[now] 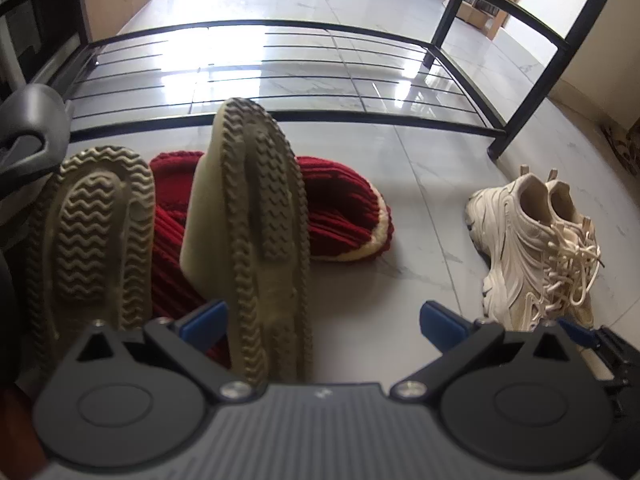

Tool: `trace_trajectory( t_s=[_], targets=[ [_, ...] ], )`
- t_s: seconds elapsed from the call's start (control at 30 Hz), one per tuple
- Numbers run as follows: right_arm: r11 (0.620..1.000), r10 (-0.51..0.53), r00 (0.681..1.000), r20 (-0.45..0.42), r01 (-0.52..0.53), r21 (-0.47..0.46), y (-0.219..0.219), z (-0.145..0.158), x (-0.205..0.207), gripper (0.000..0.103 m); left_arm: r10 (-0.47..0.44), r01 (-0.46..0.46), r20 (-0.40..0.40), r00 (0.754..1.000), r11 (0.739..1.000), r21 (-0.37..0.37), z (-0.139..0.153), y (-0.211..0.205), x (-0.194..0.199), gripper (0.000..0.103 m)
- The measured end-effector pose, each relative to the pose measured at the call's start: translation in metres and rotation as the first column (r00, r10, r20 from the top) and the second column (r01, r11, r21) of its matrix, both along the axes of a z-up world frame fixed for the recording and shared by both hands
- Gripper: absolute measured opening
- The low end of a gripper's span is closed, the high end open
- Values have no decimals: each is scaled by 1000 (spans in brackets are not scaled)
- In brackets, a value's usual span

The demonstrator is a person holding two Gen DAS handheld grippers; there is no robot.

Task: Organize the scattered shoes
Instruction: 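Lift the pair of cream sneakers off the floor with the right gripper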

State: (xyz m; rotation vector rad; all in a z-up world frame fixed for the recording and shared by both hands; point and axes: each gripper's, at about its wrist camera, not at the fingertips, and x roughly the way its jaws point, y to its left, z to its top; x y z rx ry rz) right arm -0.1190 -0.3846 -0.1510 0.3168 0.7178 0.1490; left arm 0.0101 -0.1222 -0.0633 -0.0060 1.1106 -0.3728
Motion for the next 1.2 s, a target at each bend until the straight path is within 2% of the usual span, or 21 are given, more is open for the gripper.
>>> trace_trajectory(
  t_s=[0.1,0.23,0.33,0.4,0.53,0.6,0.73,0.8,0.87,0.93,0.97,1.07,1.13,1.2],
  targets=[
    [1000,9,1000,-13,-9,-15,4,-5,0,86,5,-5,-3,1000,1000,4,-1,0,0,102],
    [980,37,999,-24,-41,-192,9,-7,0,78,7,-7,-11,1000,1000,4,-2,-1,1,102],
    [948,71,997,-37,-79,-310,18,-9,0,69,6,-6,-9,1000,1000,6,-2,-1,1,102],
    [910,81,995,-54,-95,-402,29,-10,3,65,8,-8,-9,1000,1000,7,-2,-1,2,102],
    [873,72,995,-68,-96,-478,35,-11,3,53,12,-12,-5,1000,1000,7,0,0,2,102],
    [855,65,995,-76,-95,-510,35,-12,3,53,13,-13,-2,1000,1000,6,2,1,2,102],
    [836,37,996,-87,-79,-543,31,-11,4,54,14,-14,4,1000,1000,4,1,0,-1,102],
    [860,32,997,-75,-66,-505,28,-8,1,61,12,-12,2,1000,1000,3,1,0,-1,102],
    [911,38,999,-36,-49,-409,20,4,-4,67,10,-10,2,1000,1000,4,1,0,-1,102],
    [929,13,999,49,7,-371,9,20,-11,78,11,-11,0,1000,1000,8,0,-1,-1,102],
    [932,-35,994,99,68,-357,-2,30,-13,79,11,-11,-1,1000,1000,10,-1,-1,0,102],
    [906,-190,973,128,224,-358,-36,40,-8,79,11,-11,-5,1000,1000,16,-3,-2,0,102],
    [864,-296,949,107,314,-394,-64,40,1,77,11,-11,-7,1000,1000,19,-4,-2,0,102],
    [849,-314,947,64,310,-428,-77,34,9,76,11,-11,-9,1000,1000,23,-5,-2,0,102]
  ],
)
